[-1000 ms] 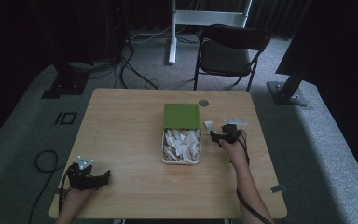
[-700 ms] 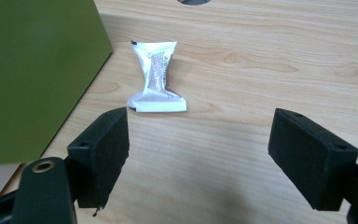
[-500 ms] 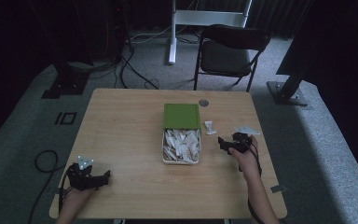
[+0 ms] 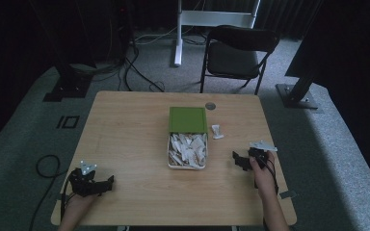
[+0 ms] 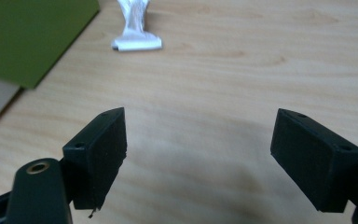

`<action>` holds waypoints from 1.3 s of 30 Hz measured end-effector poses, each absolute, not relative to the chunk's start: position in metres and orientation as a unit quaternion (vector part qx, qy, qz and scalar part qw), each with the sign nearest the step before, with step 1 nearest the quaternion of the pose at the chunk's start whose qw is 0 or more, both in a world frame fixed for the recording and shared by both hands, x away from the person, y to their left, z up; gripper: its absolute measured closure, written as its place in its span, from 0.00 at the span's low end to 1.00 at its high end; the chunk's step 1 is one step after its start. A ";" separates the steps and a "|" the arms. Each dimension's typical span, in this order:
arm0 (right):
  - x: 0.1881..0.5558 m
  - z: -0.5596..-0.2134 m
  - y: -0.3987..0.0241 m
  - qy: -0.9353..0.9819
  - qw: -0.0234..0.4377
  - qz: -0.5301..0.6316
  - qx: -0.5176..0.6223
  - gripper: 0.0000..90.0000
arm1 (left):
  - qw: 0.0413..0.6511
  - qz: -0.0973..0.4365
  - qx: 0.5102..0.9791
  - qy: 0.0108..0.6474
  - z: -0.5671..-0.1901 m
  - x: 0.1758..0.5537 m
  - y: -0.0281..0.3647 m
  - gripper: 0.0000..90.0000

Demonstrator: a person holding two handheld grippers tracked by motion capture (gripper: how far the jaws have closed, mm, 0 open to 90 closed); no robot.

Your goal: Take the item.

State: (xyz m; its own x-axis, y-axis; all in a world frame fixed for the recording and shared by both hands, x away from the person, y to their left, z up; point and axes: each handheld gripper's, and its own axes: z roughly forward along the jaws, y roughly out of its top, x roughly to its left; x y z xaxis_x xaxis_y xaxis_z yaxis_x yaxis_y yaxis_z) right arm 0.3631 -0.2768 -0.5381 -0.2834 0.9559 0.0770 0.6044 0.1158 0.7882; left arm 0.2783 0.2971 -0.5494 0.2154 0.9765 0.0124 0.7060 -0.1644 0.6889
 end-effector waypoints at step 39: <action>0.294 -0.554 -0.305 0.666 0.267 0.298 0.629 0.17 | 0.285 0.237 0.726 0.579 -0.549 0.278 0.297 0.01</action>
State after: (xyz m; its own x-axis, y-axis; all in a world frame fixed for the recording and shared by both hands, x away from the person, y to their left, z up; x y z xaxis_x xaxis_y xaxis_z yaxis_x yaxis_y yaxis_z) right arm 0.2936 -0.3052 -0.5543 -0.0646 0.9977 0.0187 0.6795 0.0303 0.7330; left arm 0.2783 0.2972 -0.5494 0.2160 0.9763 0.0140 0.7060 -0.1661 0.6885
